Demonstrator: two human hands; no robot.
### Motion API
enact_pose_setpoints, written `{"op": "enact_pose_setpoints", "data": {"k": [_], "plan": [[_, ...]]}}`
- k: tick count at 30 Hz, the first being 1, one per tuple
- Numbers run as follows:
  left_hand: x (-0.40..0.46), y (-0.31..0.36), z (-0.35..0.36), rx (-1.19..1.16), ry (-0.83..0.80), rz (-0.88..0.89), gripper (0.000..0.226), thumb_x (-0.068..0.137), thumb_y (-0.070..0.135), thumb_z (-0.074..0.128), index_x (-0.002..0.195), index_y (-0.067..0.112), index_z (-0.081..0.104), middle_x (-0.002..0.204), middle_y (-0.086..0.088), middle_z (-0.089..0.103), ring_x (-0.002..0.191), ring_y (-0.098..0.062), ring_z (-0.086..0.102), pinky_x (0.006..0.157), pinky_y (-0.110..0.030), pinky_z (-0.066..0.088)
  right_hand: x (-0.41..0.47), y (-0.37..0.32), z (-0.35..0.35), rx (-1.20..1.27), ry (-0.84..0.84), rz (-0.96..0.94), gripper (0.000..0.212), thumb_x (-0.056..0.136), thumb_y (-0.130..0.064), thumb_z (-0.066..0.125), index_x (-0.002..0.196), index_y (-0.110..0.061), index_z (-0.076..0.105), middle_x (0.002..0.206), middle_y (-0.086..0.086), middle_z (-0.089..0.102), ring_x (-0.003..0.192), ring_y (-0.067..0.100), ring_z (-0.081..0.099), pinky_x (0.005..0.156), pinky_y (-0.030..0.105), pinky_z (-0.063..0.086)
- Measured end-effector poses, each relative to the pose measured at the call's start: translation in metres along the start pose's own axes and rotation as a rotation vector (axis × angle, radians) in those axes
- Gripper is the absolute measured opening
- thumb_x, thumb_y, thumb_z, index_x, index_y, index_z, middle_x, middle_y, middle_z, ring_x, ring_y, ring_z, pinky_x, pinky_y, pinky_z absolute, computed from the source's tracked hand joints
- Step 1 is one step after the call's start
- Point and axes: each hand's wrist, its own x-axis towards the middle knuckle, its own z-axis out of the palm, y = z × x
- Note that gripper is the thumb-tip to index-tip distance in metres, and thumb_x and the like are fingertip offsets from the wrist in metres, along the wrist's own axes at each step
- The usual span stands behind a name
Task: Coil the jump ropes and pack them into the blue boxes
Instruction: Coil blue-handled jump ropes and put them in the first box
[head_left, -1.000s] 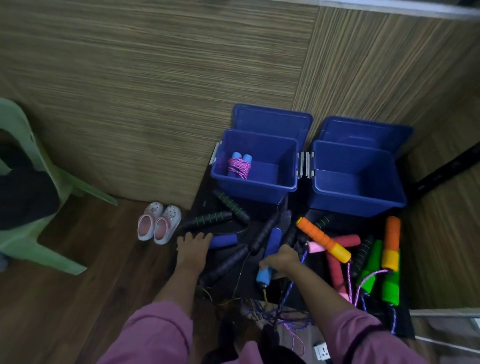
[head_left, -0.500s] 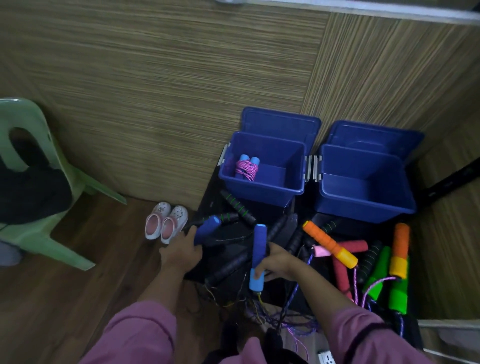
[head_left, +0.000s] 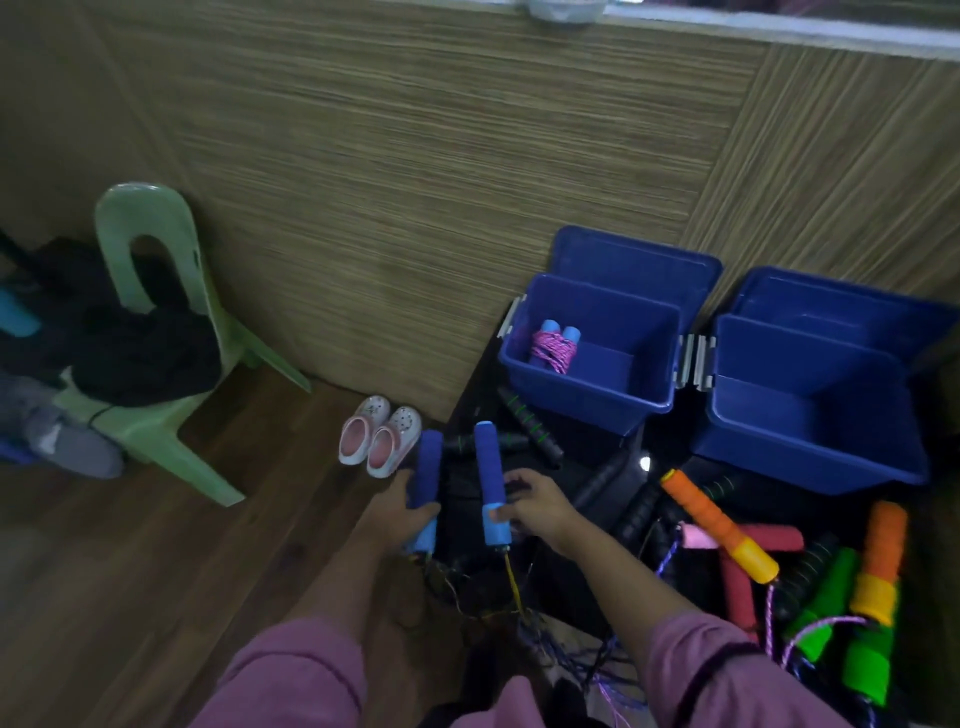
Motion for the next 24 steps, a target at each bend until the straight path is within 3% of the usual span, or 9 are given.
{"op": "enact_pose_setpoints", "data": {"k": [2,5,9,11,15,21,24], "plan": [[0.008,0.003,0.006,-0.165,0.005,-0.011,0.058,0.061,0.041,0.073,0.110,0.018,0.051,0.117,-0.011,0.064,0.103,-0.025,0.063,0.092,-0.046,0.050,0.005,-0.001,0.007,0.053,-0.005,-0.004,0.044,0.077,0.002,0.072,0.116,-0.008,0.054,0.099,0.013,0.061,0.073,0.015,0.060,0.054,0.022,0.047],[0.004,0.024,0.011,-0.344,0.012,-0.003,0.040,0.074,0.018,0.081,0.097,0.025,0.049,0.117,-0.017,0.063,0.097,-0.025,0.063,0.087,-0.045,0.053,0.010,-0.004,0.010,0.158,-0.006,-0.023,0.039,0.079,0.001,0.071,0.115,0.003,0.058,0.097,0.011,0.065,0.081,0.019,0.064,0.065,0.026,0.053],[0.005,0.044,0.020,-0.489,-0.081,-0.060,0.033,0.087,0.013,0.069,0.107,0.021,0.044,0.099,-0.007,0.063,0.082,-0.021,0.065,0.054,-0.036,0.057,0.012,-0.009,0.008,0.281,-0.014,-0.055,0.036,0.082,-0.001,0.066,0.118,0.004,0.061,0.107,0.019,0.068,0.090,0.027,0.065,0.082,0.038,0.053],[0.006,0.053,0.021,-0.541,-0.100,-0.092,0.033,0.090,0.013,0.066,0.112,0.017,0.041,0.096,-0.005,0.062,0.074,-0.018,0.066,0.049,-0.036,0.057,0.010,-0.013,0.006,0.276,-0.007,-0.046,0.034,0.087,-0.011,0.063,0.121,-0.007,0.062,0.110,0.015,0.068,0.093,0.027,0.064,0.081,0.038,0.051],[0.012,0.062,0.026,-0.612,-0.105,-0.075,0.041,0.090,0.017,0.067,0.122,0.005,0.044,0.108,-0.012,0.062,0.076,-0.022,0.069,0.051,-0.037,0.057,0.003,-0.020,-0.002,0.243,-0.092,0.006,0.032,0.089,-0.031,0.063,0.121,-0.029,0.058,0.114,0.006,0.067,0.100,0.027,0.066,0.079,0.044,0.054],[0.016,0.073,0.034,-0.628,-0.063,-0.125,0.053,0.084,0.025,0.074,0.120,-0.001,0.045,0.116,-0.019,0.061,0.088,-0.026,0.068,0.061,-0.043,0.060,-0.007,-0.024,-0.013,0.223,-0.141,-0.074,0.058,0.071,-0.005,0.080,0.121,-0.026,0.058,0.107,0.005,0.069,0.092,0.024,0.068,0.070,0.039,0.057],[0.020,0.076,0.033,-0.483,-0.039,-0.120,0.070,0.072,0.054,0.077,0.116,0.007,0.049,0.111,-0.010,0.063,0.092,-0.021,0.066,0.063,-0.040,0.059,-0.009,-0.026,-0.020,0.229,-0.131,-0.058,0.058,0.070,-0.001,0.079,0.120,-0.024,0.059,0.104,0.006,0.069,0.087,0.023,0.068,0.063,0.035,0.056]]}}
